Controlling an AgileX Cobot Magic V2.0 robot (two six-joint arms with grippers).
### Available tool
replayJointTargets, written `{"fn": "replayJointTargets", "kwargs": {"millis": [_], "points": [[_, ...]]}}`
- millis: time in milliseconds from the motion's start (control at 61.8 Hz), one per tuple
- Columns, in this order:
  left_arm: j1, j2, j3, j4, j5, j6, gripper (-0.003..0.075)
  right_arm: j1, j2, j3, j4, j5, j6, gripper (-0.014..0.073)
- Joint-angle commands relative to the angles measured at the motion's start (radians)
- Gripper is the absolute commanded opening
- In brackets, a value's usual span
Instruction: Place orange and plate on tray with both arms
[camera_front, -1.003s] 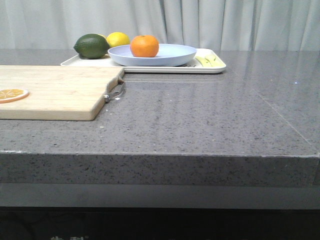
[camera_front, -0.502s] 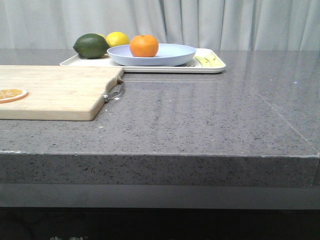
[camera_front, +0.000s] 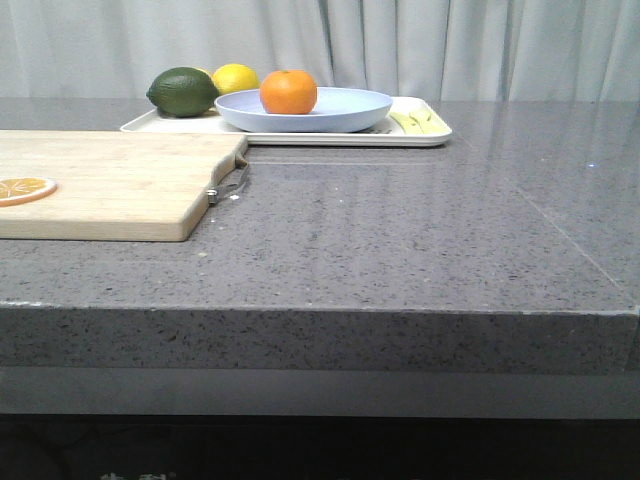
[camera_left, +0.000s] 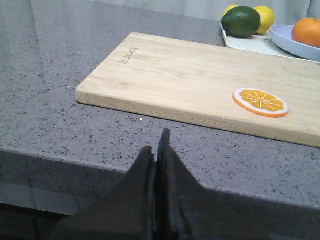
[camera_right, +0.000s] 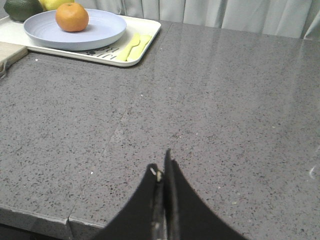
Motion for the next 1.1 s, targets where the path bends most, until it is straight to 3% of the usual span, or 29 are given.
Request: {"fn": "replayJointTargets", "kwargs": {"millis": [0,356,485,680,890,1084], "points": [[0.002,-0.020,0.005,-0.007,-0.088,-0.008,-0.0018,-0.002,0.009,-0.026,-0.008,-0.082,-0.005,-0.0120],[0.002,-0.020,0.005,-0.007,-0.088,-0.008,-0.0018,-0.002,0.009,-0.026,-0.008,-0.083,-0.005,-0.0120],[0.002,-0.020,0.005,-0.007,-0.088,-0.008,-0.0018,-0.002,0.009,-0.005,-0.072,-0.149,-0.006,-0.0120],[0.002,-0.020,0.005,-0.007,-0.088,-0.008,-0.0018,-0.010,-0.076,0.138,-0.029,-0.310,-0.067,-0.0120],[0.002,-0.020,0.005,-0.007,-0.088,-0.008,-0.0018,-0.066,-0.252,0.330,0.063,-0.328,-0.068,-0.0120],[0.002,-0.020,0.005,-0.007,-0.089,-0.008,-0.0018,-0.084,-0.243,0.410,0.086,-0.389,-0.067,-0.0120]]}}
